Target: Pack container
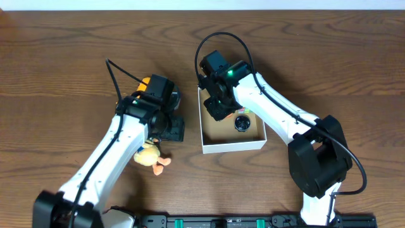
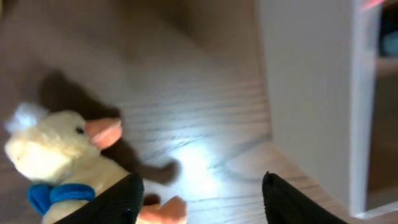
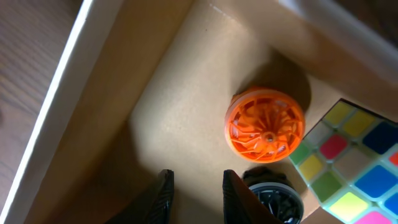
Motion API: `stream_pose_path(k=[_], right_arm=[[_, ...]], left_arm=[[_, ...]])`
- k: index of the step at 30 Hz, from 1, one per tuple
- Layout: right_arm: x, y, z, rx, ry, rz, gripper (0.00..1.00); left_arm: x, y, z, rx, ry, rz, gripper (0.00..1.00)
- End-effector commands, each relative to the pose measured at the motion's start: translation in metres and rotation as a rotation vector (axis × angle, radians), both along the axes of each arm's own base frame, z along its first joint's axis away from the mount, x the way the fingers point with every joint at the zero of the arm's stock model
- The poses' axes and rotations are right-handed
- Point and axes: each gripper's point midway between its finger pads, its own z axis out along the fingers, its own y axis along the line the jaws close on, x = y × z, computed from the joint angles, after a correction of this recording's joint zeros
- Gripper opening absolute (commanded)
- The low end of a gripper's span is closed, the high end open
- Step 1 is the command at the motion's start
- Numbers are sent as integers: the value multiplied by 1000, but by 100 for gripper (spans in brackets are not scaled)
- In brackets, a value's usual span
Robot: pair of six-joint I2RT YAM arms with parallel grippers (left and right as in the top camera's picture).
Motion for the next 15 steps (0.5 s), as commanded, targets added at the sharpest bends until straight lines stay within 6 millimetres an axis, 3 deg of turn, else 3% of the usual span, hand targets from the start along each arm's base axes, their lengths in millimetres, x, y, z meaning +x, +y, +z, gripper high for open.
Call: stream_pose_path(k=[1, 9, 15], right_arm=[[13, -15, -7, -19, 2, -100, 29], [15, -24, -23, -33, 48, -133, 27], [5, -6, -22, 50, 101, -106, 27]], left_arm=[[9, -15, 30, -74, -84, 23, 65], [9, -22, 35, -95, -100, 31, 66], [12, -23, 36, -99, -112, 31, 66]])
